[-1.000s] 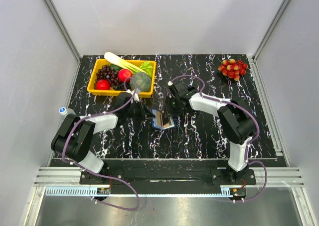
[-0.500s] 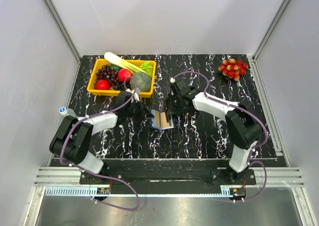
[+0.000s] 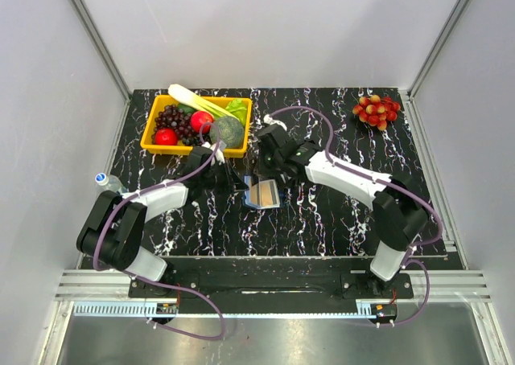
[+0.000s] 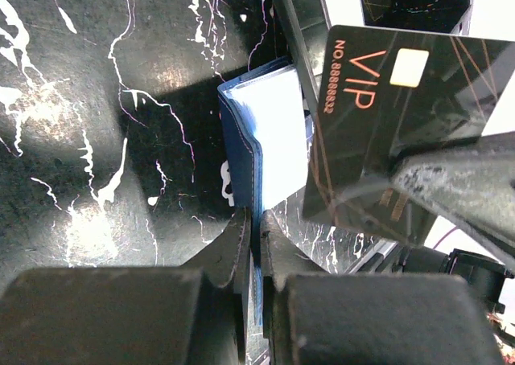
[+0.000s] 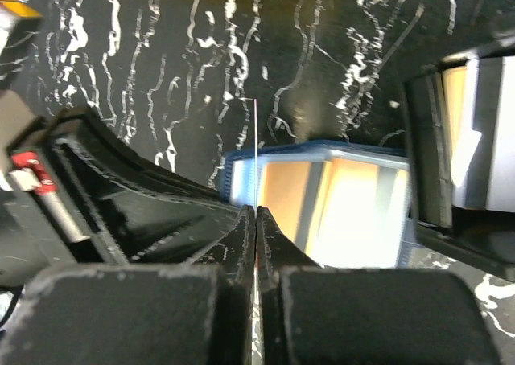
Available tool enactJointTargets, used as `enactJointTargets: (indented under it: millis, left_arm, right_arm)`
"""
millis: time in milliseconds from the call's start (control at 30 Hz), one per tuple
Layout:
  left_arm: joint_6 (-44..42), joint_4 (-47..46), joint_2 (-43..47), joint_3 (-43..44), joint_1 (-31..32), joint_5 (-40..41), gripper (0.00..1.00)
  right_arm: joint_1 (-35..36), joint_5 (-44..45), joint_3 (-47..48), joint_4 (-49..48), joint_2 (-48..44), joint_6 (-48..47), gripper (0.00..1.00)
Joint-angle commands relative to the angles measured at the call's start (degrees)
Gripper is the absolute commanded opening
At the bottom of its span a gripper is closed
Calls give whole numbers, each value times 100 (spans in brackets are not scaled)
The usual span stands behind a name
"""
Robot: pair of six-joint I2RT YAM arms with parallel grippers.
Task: Put the credit cards into the card holder
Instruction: Turn over the card slot at the center of the board.
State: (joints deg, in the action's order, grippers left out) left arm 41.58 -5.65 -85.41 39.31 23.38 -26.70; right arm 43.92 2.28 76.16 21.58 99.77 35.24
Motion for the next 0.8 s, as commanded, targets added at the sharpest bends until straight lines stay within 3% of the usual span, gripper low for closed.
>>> enactJointTargets:
  millis: [0, 333, 767]
  left_arm:
    - [-28, -191, 279, 174, 44, -20, 0]
    - [-10, -164, 358, 147, 44, 42, 0]
    - [-27, -200, 455, 121, 44, -20, 0]
  right_arm:
    - [327, 877, 478, -304, 174, 237, 0]
    - [609, 1696, 716, -155, 430, 62, 0]
    - [899, 2056, 1128, 311, 834, -404, 0]
